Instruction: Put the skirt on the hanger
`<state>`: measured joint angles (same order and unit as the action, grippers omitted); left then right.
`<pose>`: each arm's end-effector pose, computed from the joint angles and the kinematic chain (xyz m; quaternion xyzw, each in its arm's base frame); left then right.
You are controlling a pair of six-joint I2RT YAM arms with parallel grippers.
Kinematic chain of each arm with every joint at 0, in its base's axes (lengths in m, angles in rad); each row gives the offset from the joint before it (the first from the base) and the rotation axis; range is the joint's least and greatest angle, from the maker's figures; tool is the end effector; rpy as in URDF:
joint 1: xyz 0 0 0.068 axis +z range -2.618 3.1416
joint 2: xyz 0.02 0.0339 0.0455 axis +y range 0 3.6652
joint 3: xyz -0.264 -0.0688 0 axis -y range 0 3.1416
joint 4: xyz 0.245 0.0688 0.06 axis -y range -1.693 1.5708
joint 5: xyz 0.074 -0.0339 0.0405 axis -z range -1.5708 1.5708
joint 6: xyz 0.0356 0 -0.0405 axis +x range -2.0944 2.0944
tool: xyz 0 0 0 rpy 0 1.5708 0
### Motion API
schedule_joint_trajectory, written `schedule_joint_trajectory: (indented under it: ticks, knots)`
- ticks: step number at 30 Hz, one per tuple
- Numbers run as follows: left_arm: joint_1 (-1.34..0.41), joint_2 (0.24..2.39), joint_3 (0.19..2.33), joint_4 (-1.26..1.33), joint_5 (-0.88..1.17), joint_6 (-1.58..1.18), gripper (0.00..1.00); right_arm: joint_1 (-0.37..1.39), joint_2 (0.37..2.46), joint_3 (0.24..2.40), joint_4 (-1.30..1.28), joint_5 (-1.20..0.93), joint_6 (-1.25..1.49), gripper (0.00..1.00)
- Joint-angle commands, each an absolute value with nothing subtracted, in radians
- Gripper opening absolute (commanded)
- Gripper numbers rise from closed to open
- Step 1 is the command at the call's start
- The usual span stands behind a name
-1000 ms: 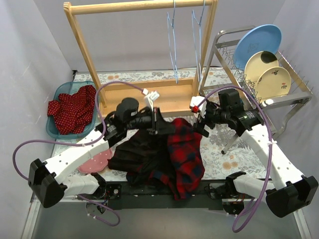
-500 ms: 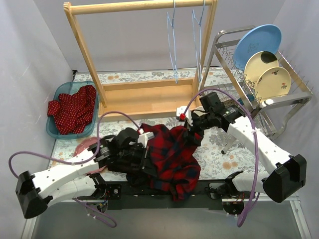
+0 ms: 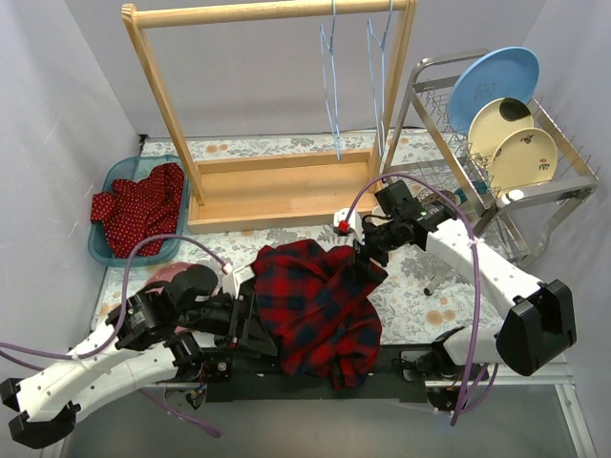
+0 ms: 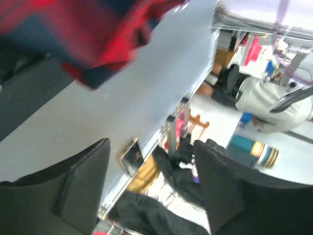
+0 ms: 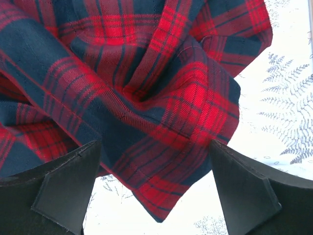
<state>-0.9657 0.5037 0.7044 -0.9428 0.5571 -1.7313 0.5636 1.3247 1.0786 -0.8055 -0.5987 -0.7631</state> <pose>0.0378 -0.0878 0.2781 0.2260 -0.8577 0.4330 0.1602 0.2084 0.1554 0.2783 -0.6283 0.6811 0.2592 0.2724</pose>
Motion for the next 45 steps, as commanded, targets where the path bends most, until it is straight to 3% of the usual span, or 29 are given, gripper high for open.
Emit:
schedule_joint_trajectory:
  ticks: [1,3,9,12,13,14,16,21,22,25,37,42,45]
  knots:
    - [-0.968,0.601,0.944,-0.956,0.36,-1.62,0.77,0.571,1.33,1.04,-0.793,-0.641,-0.771,0.98]
    - [-0.969,0.704,0.982,-0.921,0.281,-1.551,0.82,0.577,1.351,1.025,-0.801,-0.653,-0.779,0.94]
    - [-0.928,1.125,1.094,-0.766,0.037,-1.37,0.87,0.594,1.371,0.983,-0.899,-0.715,-0.943,0.63]
    - [-0.775,1.239,1.097,-0.672,0.083,-1.303,0.87,0.601,1.335,0.957,-0.931,-0.719,-0.998,0.32]
    - [-0.676,1.283,1.074,-0.594,0.116,-1.273,0.86,0.601,1.303,0.933,-0.933,-0.719,-1.003,0.16]
    - [-0.631,1.305,1.053,-0.553,0.159,-1.261,0.86,0.601,1.283,0.921,-0.933,-0.722,-1.02,0.12]
    - [-0.539,1.397,1.025,-0.49,0.261,-1.244,0.85,0.603,1.229,0.882,-0.957,-0.745,-1.063,0.09]
    - [-0.529,1.54,1.069,-0.456,0.377,-1.198,0.84,0.614,1.197,0.842,-1.031,-0.796,-1.155,0.06]
    - [-0.529,1.554,1.09,-0.459,0.429,-1.181,0.89,0.615,1.203,0.838,-1.031,-0.793,-1.16,0.06]
    - [-0.531,1.574,1.123,-0.512,0.474,-1.123,0.93,0.618,1.219,0.824,-1.026,-0.779,-1.169,0.06]
    - [-0.529,1.43,1.008,-0.693,0.255,-1.186,0.91,0.618,1.198,0.841,-0.936,-0.712,-1.098,0.05]
    - [-0.529,1.509,0.995,-0.582,0.391,-1.203,0.74,0.618,1.224,0.854,-0.945,-0.739,-1.097,0.05]
    - [-0.529,1.578,1.021,-0.551,0.477,-1.2,0.49,0.618,1.226,0.865,-0.943,-0.752,-1.085,0.05]
